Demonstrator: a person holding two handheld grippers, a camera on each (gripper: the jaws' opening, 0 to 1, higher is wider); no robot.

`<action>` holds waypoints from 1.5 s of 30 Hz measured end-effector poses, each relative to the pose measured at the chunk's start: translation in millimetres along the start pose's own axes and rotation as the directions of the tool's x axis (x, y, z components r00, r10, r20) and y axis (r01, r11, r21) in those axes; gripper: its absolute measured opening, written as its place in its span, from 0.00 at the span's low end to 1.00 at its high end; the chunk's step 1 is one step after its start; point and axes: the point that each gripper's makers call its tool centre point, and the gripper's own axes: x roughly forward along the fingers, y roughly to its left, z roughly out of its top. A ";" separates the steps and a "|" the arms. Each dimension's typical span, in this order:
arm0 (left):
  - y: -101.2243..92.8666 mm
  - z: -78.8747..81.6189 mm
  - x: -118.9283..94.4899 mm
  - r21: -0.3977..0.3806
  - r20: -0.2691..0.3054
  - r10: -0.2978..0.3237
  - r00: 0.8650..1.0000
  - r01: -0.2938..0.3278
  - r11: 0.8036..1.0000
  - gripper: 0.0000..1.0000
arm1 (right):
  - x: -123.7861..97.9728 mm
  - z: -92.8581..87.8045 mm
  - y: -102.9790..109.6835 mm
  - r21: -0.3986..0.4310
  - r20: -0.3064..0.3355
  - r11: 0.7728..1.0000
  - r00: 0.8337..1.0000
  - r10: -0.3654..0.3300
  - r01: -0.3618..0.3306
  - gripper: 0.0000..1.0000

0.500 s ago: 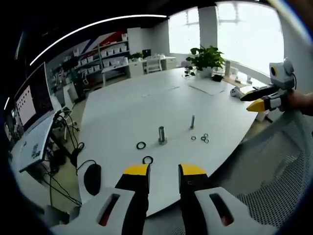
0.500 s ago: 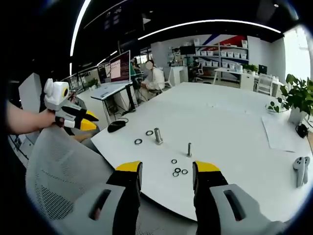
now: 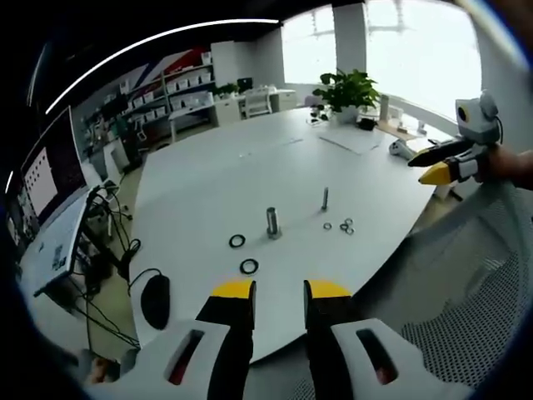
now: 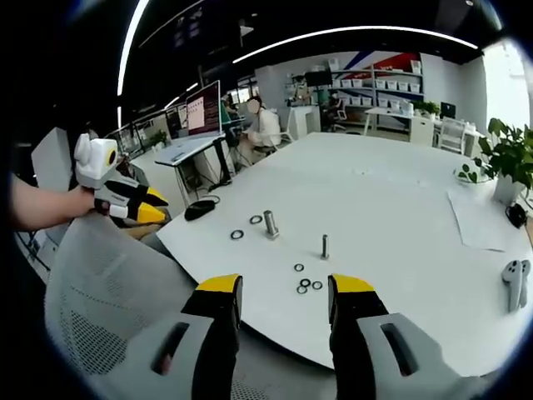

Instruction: Place the washer onto the threaded stud by aligning its center hole with the stud, sliding it down to the base, and recovering from edge contact or off-axis alignment until the washer reaches the visible bottom stop.

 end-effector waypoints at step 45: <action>-0.2 -11.2 3.4 0.003 -0.058 0.004 0.998 -0.003 1.000 0.19 | 1.7 -16.3 -0.9 0.007 -0.080 1.000 0.997 0.000 0.001 0.39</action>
